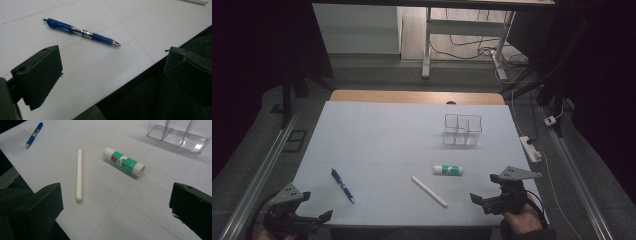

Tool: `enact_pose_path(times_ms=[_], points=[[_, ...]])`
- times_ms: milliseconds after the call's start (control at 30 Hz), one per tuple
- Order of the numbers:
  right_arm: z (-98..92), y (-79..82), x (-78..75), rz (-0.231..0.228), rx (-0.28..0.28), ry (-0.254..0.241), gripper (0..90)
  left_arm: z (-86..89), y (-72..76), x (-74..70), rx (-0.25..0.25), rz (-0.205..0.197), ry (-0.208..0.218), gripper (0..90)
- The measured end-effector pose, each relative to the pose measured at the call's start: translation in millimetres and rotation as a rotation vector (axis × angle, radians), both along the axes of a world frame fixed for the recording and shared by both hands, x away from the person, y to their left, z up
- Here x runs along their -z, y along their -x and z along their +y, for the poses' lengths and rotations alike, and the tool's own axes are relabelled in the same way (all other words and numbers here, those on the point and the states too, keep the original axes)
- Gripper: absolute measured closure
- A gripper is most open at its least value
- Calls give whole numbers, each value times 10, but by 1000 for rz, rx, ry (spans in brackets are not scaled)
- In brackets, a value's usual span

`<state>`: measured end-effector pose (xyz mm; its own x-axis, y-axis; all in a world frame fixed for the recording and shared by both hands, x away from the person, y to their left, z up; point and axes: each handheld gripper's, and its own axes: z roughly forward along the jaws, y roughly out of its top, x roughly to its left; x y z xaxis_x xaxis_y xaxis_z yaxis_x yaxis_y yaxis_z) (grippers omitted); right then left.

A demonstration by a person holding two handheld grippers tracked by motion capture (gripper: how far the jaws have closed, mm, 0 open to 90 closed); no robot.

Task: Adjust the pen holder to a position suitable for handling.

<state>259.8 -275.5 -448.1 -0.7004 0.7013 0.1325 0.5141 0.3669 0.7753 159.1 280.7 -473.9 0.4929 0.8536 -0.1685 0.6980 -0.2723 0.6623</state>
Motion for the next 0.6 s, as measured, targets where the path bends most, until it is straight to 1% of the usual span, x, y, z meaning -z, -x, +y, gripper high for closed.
enact_pose_path(times_ms=[100,167,267,400,467,600], points=[[28,-23,-2,0,-6,10,0,-3,2,-1,3,-2,-3,20],[56,-40,6,15,-27,17,0,-10,3,-1,4,-3,-8,19],[96,-54,11,7,-35,23,0,-14,6,-1,5,-4,-11,17],[124,-81,-23,-12,-43,29,0,-15,5,-1,4,-3,-12,15],[131,-101,-42,-7,-45,16,0,-15,5,-1,3,-3,-13,13],[151,-145,-64,-9,-52,26,0,-15,5,-1,4,-3,-13,13]])
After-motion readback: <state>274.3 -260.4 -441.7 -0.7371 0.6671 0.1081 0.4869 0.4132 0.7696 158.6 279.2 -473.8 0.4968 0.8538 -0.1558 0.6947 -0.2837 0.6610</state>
